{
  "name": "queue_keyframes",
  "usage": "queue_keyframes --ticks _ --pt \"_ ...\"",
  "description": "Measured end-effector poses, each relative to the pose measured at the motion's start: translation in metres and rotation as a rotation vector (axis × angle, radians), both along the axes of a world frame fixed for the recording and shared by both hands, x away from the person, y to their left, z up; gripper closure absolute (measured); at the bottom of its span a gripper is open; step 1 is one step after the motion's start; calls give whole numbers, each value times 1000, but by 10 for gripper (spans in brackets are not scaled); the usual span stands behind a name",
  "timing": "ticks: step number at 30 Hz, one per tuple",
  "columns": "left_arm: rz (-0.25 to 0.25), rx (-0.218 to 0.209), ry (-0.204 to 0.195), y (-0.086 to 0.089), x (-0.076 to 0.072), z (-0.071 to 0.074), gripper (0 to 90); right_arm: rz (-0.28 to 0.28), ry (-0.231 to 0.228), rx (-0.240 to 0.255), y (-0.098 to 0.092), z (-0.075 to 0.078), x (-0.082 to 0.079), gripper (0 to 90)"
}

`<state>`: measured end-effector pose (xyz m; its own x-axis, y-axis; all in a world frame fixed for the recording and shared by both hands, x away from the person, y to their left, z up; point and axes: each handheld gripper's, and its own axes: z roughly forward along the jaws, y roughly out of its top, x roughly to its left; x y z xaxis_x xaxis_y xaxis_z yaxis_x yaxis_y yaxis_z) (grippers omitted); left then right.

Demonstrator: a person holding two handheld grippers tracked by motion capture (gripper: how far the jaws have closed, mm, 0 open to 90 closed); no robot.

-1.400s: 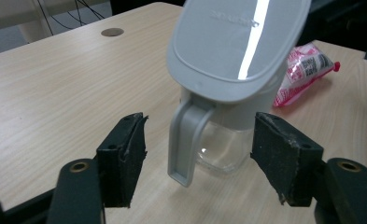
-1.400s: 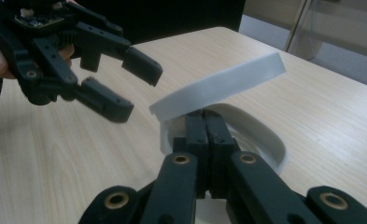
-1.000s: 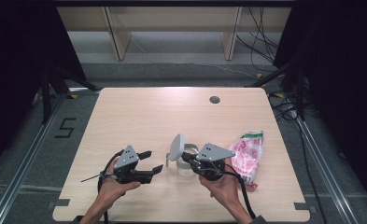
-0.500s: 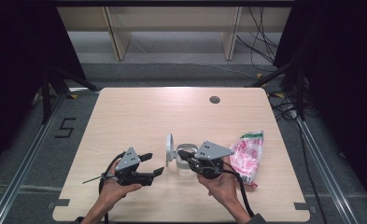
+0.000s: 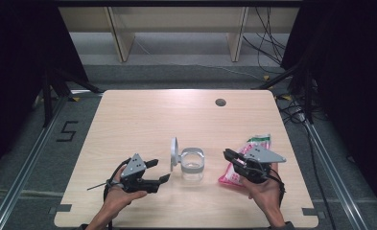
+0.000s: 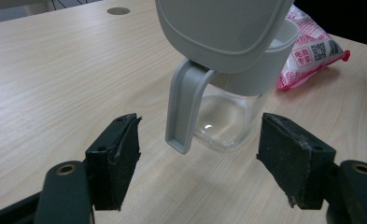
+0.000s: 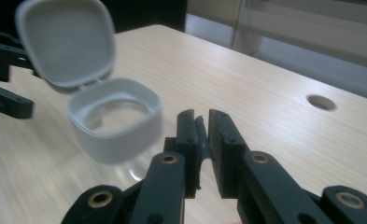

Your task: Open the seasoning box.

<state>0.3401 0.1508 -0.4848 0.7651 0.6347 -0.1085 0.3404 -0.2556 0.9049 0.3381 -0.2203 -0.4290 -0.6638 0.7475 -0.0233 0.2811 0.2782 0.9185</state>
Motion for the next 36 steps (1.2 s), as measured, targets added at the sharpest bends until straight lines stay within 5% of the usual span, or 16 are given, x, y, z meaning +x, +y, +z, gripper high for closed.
queue_keyframes --ticks 10,12,14,16,25,31,32,36 --pt "-11 -8 11 -3 -1 -2 282 -130 37 -9 -42 -14 -8 789" --pt "-21 -4 5 -3 0 -2 272 -141 4 -38 -51 -16 -6 756" --pt "-5 -17 29 -5 -1 -3 262 -183 46 -14 -58 -18 -9 713" --pt "-3 -11 24 -6 -2 -3 253 -202 31 -19 -65 -21 -8 661" --pt "-7 -24 42 -9 -2 -5 232 -286 44 -12 -78 -29 -6 499" --pt "-2 -14 36 -10 -3 -4 225 -341 115 22 -83 -36 -4 393" --pt "0 -14 37 -10 -3 -4 224 -327 94 5 -86 -38 -2 385" --pt "-6 -12 40 -11 -2 -6 221 -341 147 60 -88 -41 -1 314"
